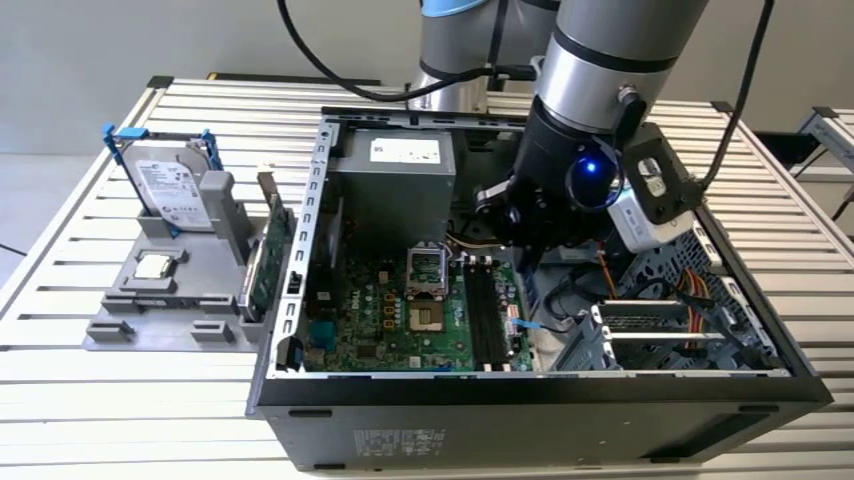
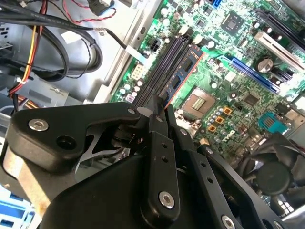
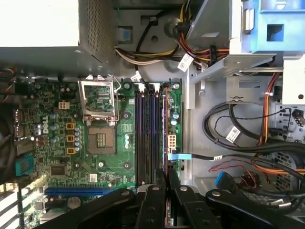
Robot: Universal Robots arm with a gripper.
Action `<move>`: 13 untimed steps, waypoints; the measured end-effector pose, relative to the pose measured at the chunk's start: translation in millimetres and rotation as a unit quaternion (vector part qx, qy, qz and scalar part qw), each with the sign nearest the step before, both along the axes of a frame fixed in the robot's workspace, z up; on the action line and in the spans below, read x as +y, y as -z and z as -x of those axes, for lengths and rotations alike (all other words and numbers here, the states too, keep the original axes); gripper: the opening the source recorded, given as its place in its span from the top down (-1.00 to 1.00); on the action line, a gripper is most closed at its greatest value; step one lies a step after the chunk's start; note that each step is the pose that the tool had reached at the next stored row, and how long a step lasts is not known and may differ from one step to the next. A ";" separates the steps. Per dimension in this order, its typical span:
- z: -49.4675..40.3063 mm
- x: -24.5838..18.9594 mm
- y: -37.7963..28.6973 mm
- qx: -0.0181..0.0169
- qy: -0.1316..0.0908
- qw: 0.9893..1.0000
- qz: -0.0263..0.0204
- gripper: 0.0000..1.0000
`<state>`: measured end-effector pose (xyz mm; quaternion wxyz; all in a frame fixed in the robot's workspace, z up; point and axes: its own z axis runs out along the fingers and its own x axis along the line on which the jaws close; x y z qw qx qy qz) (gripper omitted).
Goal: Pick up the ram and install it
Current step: 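Insert the ram into the slot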
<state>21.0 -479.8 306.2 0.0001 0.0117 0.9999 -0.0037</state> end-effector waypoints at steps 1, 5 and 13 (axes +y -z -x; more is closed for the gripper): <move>0.0 0.0 1.5 0.000 0.000 1.000 0.000 1.00; 0.0 0.0 5.9 0.000 0.000 1.000 0.000 1.00; 0.0 0.0 16.0 0.000 0.000 1.000 0.000 1.00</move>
